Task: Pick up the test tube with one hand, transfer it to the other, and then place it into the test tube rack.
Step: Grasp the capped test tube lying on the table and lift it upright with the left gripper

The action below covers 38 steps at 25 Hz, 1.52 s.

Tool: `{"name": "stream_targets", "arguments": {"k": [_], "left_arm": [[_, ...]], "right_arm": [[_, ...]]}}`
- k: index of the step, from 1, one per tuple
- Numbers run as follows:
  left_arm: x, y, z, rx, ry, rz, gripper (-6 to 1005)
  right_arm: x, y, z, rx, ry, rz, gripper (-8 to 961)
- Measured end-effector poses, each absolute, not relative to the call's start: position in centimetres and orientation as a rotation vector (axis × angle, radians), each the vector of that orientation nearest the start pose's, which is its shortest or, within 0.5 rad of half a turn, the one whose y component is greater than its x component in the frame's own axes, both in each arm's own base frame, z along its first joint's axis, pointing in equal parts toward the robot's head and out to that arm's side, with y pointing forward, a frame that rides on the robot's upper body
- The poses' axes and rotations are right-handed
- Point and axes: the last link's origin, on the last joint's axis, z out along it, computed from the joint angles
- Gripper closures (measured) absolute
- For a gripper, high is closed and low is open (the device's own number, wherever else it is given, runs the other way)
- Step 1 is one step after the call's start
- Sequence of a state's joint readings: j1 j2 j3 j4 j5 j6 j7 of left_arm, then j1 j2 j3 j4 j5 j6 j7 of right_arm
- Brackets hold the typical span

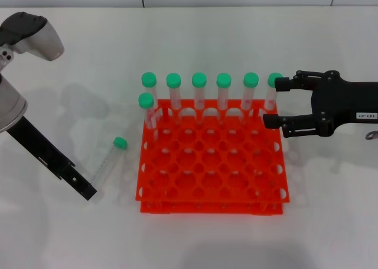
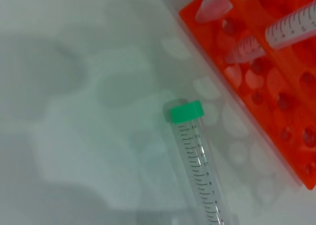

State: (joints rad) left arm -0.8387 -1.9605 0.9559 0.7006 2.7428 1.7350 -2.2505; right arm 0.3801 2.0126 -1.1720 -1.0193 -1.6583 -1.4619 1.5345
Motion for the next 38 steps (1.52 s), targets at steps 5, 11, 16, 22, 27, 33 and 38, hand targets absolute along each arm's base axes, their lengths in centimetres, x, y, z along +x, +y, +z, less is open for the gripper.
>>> {"name": "stream_targets", "arguments": {"k": [5, 11, 16, 22, 27, 33, 38], "left_arm": [[-25.3, 35.3, 2.3, -2.750, -1.333, 0.749, 249], [-25.2, 35.3, 2.0, -2.752, -1.320, 0.771, 273], [-24.9, 35.7, 1.7, -2.748, -1.286, 0.772, 274], [-24.3, 36.0, 1.2, -2.762, -1.257, 0.765, 296], [-24.2, 36.0, 1.1, -2.764, -1.249, 0.771, 315], [-24.3, 35.9, 0.7, -2.767, -1.248, 0.797, 337], [-24.3, 36.0, 0.7, -2.766, -1.239, 0.804, 356]], "right_arm": [[21.5, 33.0, 2.2, -2.789, 0.359, 0.661, 110], [21.5, 33.0, 2.1, -2.793, 0.357, 0.659, 110], [21.5, 33.0, 2.1, -2.793, 0.356, 0.659, 109], [21.5, 33.0, 2.1, -2.793, 0.353, 0.660, 109], [21.4, 33.0, 2.2, -2.789, 0.342, 0.663, 109], [21.4, 33.0, 2.2, -2.784, 0.335, 0.672, 110], [21.4, 33.1, 2.2, -2.785, 0.332, 0.674, 110]]}}
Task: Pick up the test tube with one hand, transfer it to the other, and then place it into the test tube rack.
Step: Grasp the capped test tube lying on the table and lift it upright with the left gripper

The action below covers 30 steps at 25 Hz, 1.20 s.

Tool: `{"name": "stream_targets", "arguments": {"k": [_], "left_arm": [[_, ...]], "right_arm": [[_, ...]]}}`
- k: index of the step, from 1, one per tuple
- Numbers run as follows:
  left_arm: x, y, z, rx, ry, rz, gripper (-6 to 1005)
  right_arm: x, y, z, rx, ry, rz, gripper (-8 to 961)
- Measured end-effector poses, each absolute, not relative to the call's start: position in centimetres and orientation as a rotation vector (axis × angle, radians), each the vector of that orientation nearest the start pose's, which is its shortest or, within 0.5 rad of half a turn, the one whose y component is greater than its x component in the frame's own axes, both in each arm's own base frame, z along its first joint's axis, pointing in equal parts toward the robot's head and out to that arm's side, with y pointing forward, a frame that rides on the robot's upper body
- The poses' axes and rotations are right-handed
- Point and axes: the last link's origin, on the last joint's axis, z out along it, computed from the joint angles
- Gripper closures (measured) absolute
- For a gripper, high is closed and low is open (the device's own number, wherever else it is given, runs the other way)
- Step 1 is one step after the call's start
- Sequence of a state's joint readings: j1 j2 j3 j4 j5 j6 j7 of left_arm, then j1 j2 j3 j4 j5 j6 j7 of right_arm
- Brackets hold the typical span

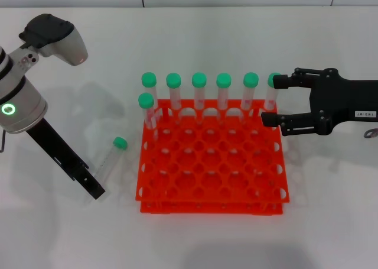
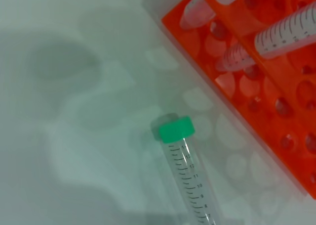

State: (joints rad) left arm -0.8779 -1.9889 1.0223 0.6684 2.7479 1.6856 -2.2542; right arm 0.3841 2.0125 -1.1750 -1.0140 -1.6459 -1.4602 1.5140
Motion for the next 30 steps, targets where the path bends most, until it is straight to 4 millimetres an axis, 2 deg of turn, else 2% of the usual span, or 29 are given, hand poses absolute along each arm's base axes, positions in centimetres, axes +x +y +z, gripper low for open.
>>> {"name": "stream_targets", "arguments": {"k": [30], "left_arm": [[-24.1, 35.8, -0.4, -2.764, -1.194, 0.889, 486]], "right_arm": [[21.3, 33.1, 2.1, -2.789, 0.324, 0.674, 110]]}}
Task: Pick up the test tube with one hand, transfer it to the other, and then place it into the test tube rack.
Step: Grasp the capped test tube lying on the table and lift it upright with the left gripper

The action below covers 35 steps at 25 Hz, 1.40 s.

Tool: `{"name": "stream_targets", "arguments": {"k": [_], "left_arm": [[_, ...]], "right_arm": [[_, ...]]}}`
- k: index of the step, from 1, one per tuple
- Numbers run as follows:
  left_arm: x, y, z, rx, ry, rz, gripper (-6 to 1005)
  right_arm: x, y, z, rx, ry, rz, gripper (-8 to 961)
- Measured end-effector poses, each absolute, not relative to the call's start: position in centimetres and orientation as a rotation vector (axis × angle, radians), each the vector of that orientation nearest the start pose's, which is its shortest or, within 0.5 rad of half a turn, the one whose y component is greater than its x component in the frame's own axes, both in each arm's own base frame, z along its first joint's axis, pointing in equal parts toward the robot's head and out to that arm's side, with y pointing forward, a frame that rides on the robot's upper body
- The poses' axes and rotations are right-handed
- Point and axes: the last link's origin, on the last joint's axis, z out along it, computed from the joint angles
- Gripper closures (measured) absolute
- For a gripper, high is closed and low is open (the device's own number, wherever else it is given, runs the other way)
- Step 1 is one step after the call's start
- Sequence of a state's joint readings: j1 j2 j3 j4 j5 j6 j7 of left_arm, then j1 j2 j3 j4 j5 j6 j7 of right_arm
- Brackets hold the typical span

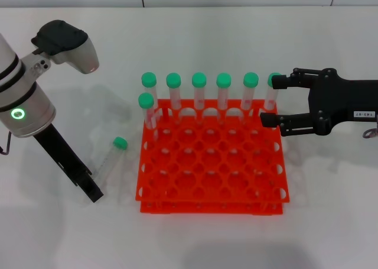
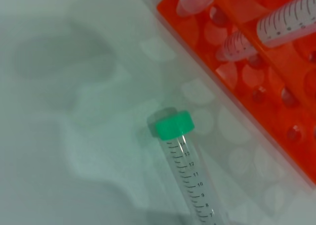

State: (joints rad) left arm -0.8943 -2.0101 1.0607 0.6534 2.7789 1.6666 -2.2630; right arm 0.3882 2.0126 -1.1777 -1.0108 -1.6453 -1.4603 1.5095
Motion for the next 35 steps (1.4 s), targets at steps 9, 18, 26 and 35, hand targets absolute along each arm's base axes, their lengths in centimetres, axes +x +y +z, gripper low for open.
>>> {"name": "stream_targets", "arguments": {"k": [9, 18, 26, 35], "left_arm": [[-24.19, 35.84, -0.55, -2.759, -1.198, 0.888, 536], [-24.16, 35.88, -0.56, -2.758, -1.194, 0.890, 534], [-24.17, 35.86, -0.65, -2.757, -1.188, 0.899, 594], [-24.07, 35.92, -0.66, -2.756, -1.189, 0.899, 720]], "right_arm": [[21.24, 33.13, 2.10, -2.789, 0.323, 0.675, 110], [21.22, 33.13, 2.11, -2.789, 0.322, 0.675, 109], [21.14, 33.16, 2.17, -2.788, 0.317, 0.676, 110], [21.10, 33.18, 2.22, -2.785, 0.317, 0.682, 109]]}}
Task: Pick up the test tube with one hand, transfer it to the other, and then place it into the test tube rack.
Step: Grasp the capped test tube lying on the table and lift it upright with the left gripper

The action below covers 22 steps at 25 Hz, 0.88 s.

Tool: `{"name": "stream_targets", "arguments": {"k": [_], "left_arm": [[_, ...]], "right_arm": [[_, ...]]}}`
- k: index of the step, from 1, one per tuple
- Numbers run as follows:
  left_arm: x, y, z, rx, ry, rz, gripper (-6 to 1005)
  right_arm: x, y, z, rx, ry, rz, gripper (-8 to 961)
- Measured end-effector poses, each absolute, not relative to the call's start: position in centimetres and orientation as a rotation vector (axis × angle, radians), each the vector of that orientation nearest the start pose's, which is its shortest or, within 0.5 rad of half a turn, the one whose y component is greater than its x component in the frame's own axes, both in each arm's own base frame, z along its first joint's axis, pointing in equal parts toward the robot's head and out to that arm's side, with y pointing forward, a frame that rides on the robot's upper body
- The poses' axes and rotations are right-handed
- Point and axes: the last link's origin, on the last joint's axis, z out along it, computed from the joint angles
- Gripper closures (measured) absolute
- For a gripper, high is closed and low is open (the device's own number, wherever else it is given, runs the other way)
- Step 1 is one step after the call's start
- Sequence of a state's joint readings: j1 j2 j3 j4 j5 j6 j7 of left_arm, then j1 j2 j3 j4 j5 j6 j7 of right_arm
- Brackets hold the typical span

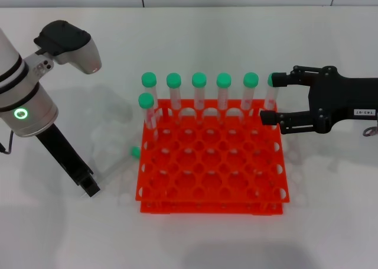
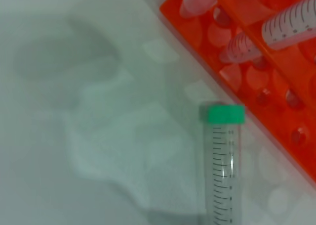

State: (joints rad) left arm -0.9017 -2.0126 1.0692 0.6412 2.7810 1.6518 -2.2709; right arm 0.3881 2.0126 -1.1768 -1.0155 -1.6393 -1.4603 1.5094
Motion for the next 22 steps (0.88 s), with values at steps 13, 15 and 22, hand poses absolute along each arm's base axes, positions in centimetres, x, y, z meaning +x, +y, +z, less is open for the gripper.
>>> {"name": "stream_targets", "arguments": {"k": [13, 15, 22], "left_arm": [[-24.07, 35.84, -0.66, -2.757, -1.192, 0.907, 783], [-24.09, 35.83, -0.66, -2.756, -1.193, 0.907, 790], [-24.16, 35.73, -0.67, -2.757, -1.198, 0.910, 819]], "right_arm": [[21.04, 33.18, 2.22, -2.781, 0.307, 0.694, 110], [21.04, 33.17, 2.22, -2.781, 0.307, 0.694, 110], [21.04, 33.15, 2.21, -2.782, 0.308, 0.695, 110]]}}
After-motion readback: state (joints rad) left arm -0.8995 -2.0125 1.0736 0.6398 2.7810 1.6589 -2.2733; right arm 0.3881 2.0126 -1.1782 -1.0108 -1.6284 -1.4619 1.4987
